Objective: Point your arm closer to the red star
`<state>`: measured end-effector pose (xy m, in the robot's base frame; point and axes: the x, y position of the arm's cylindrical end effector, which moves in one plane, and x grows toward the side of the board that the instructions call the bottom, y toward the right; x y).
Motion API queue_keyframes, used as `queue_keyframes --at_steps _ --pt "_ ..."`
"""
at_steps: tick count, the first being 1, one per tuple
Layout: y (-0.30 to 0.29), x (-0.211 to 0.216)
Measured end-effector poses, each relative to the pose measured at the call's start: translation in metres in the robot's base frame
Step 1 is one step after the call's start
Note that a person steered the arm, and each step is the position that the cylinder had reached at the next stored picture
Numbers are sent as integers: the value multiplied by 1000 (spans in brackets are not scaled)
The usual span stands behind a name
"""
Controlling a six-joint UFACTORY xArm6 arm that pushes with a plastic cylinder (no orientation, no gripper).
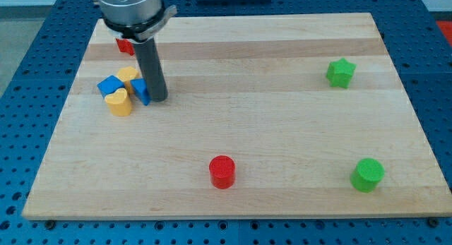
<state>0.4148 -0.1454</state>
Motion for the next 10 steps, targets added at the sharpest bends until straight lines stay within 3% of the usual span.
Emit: queue_keyframes --at_steps 2,3,4,5,9,10 --pt "-20 9" --pt "-20 -7" --pt "-20 -87" --pt "-20 -99" --pt "-18 -92" --pt "52 -81"
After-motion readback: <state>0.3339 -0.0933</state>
